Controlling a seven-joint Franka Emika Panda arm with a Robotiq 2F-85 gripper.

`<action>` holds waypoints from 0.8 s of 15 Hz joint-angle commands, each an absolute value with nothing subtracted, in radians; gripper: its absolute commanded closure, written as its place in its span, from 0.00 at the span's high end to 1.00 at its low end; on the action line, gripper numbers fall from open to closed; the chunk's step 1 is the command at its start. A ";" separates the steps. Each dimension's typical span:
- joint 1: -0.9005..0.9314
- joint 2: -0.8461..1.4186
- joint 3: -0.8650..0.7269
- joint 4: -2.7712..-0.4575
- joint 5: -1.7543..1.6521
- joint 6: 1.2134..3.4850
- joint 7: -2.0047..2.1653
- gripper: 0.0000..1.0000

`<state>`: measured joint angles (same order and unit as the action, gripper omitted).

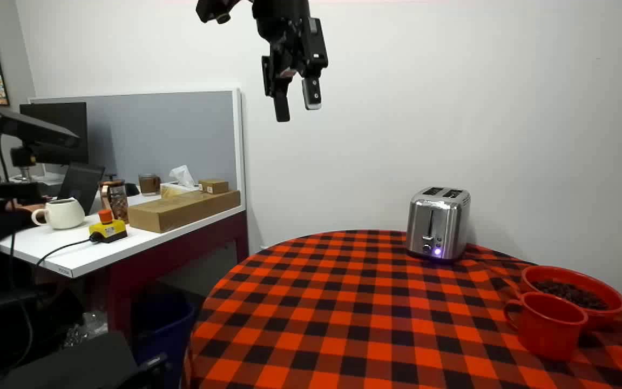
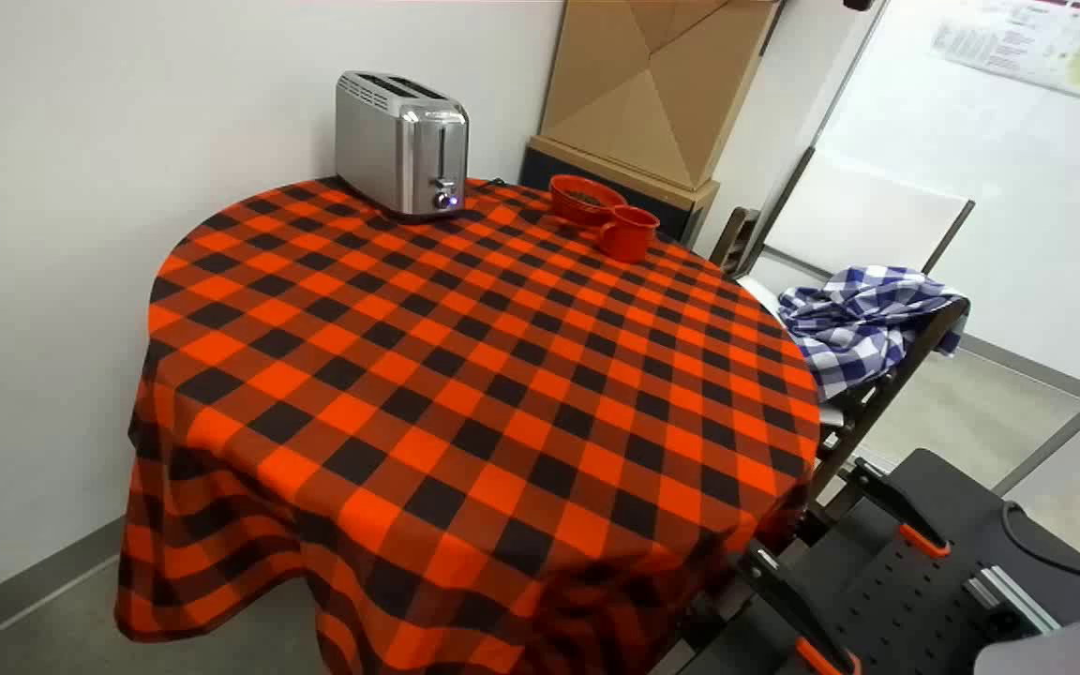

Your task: Turn off the toaster

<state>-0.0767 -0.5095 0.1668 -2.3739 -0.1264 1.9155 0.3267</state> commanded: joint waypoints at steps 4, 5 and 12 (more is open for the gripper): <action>-0.029 -0.452 0.071 -2.343 -0.098 1.942 0.154 1.00; -0.025 -0.430 0.041 -2.335 -0.095 1.974 0.086 1.00; -0.047 -0.147 -0.117 -2.143 -0.107 2.086 -0.281 1.00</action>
